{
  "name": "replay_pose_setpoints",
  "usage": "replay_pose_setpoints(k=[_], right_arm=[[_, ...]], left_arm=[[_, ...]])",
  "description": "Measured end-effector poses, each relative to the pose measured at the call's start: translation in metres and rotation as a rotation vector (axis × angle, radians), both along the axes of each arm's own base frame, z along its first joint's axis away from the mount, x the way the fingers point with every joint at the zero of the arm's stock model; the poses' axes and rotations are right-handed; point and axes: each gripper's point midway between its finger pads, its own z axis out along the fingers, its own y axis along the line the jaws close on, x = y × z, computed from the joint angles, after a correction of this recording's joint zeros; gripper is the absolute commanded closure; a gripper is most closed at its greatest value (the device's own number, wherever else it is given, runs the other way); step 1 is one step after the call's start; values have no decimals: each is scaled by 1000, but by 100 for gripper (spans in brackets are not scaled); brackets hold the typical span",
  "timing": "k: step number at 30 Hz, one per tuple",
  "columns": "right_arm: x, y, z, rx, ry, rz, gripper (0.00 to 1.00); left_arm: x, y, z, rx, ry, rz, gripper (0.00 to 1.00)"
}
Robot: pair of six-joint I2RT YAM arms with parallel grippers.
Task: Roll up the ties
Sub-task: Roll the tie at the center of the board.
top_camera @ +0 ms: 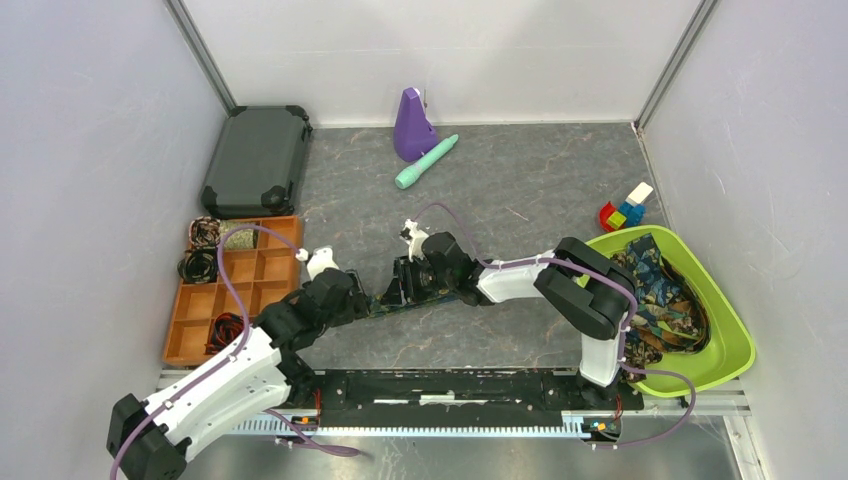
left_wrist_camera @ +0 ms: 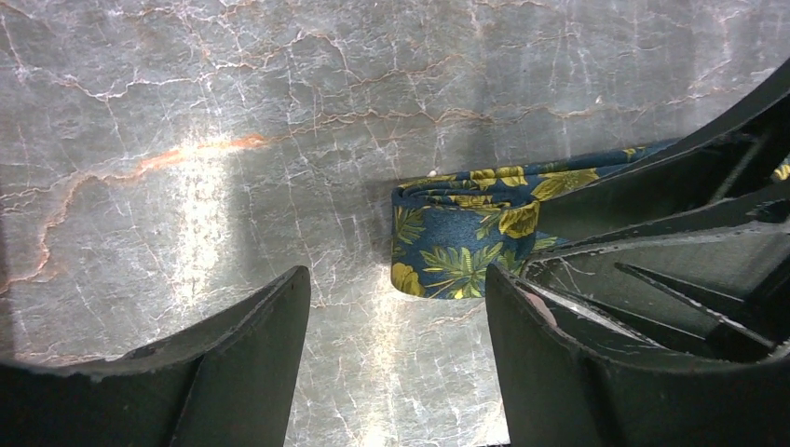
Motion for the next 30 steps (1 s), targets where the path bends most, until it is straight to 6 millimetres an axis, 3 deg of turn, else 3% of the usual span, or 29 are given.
replay_pose_setpoints(k=[9, 21, 30], right_arm=[[6, 0, -8, -31, -5, -19, 62], [11, -2, -18, -48, -8, -24, 63], [17, -5, -22, -47, -3, -30, 63]], left_arm=[[0, 0, -6, -20, -13, 13, 28], [0, -5, -22, -89, -67, -3, 26], [8, -12, -13, -191, -184, -6, 27]])
